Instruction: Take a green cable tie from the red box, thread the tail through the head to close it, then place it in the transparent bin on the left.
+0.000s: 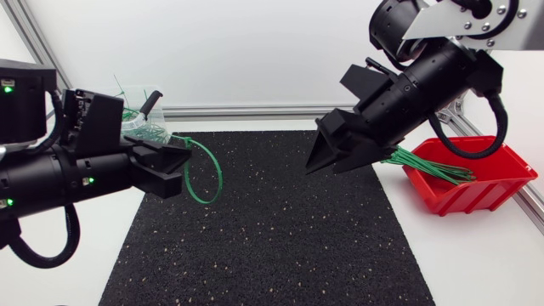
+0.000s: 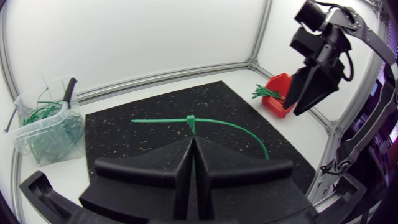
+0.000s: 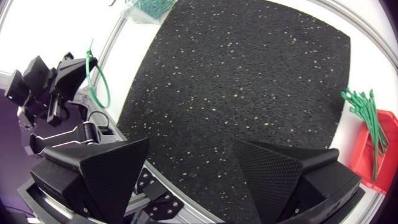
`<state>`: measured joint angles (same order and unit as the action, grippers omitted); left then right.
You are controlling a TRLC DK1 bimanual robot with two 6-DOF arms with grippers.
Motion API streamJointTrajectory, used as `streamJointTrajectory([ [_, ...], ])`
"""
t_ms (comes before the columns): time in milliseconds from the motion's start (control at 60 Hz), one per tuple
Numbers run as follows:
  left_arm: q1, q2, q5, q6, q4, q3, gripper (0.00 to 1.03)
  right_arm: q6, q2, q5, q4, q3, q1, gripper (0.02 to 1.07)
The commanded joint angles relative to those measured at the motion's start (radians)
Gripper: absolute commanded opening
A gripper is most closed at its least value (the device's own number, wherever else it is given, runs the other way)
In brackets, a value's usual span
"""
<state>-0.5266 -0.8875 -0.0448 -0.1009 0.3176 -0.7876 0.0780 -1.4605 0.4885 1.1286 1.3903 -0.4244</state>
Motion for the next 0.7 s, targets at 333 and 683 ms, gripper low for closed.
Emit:
streamJointTrajectory([
  [333,0.531,-0.082,0.128,0.291,-0.075,-0.183,0.03,0.040,0.218,-0.353,-0.078,-0.129,0.024,1.03],
  [683,0.746,-0.439,0.115,0.319,-0.341,-0.375,0.04,0.072,0.322,-0.455,-0.101,-0.178,-0.007,1.03],
])
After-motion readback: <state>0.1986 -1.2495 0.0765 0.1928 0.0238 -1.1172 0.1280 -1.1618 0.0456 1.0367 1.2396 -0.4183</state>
